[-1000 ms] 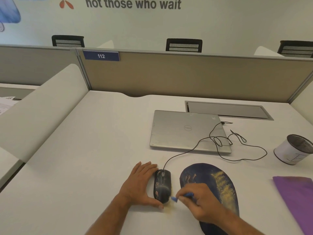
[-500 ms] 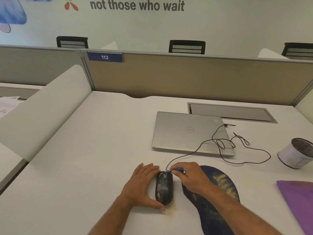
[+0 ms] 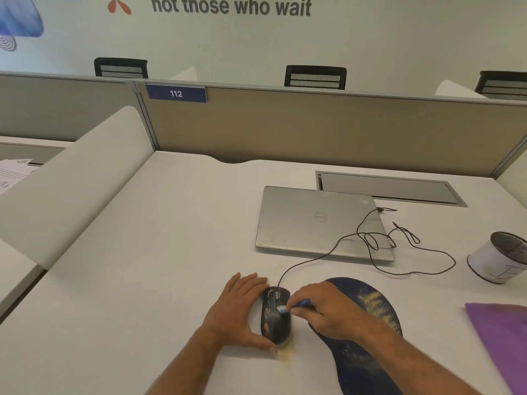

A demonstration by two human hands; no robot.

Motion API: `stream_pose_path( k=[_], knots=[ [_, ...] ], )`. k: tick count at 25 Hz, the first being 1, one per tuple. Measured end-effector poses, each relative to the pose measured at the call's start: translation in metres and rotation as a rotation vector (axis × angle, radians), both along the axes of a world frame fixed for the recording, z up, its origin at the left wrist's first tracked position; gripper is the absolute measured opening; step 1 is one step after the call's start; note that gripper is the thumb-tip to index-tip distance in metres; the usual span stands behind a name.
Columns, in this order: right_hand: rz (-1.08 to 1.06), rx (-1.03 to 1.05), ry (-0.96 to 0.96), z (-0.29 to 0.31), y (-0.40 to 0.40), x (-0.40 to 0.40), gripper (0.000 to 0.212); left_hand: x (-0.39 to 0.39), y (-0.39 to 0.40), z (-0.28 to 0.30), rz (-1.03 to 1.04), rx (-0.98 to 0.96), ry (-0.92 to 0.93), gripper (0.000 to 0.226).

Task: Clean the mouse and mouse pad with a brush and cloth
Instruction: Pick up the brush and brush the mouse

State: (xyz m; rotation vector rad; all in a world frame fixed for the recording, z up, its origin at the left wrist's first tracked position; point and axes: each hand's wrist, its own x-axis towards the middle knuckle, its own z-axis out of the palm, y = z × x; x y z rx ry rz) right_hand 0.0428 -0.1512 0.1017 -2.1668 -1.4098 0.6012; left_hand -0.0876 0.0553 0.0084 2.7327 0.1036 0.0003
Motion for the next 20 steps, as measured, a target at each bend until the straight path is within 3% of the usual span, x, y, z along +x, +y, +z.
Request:
stream_pose_path(
  k=[3,6,10,14,16,20],
  knots=[
    [-0.142,0.048,0.147,0.005,-0.007,0.007,0.013,0.001,0.000,0.000,0.007,0.002,0.015,0.127],
    [-0.278,0.145,0.090,-0.003,-0.008,0.011,0.017,0.001,0.000,-0.001,0.007,-0.004,0.006,0.126],
    [-0.116,0.154,-0.030,-0.018,-0.017,-0.008,0.017,0.000,0.000,-0.001,0.002,-0.009,-0.019,0.126],
    [0.008,0.172,0.014,-0.026,-0.037,-0.030,0.016,0.000,0.000,-0.003,-0.002,-0.012,-0.023,0.126],
    [0.012,0.208,0.055,-0.026,-0.041,-0.037,0.016,0.000,0.000,-0.003,-0.004,-0.015,-0.024,0.126],
    [-0.017,0.302,-0.061,-0.024,-0.039,-0.040,0.014,0.001,0.000,-0.003,-0.002,-0.005,-0.046,0.126]
  ],
)
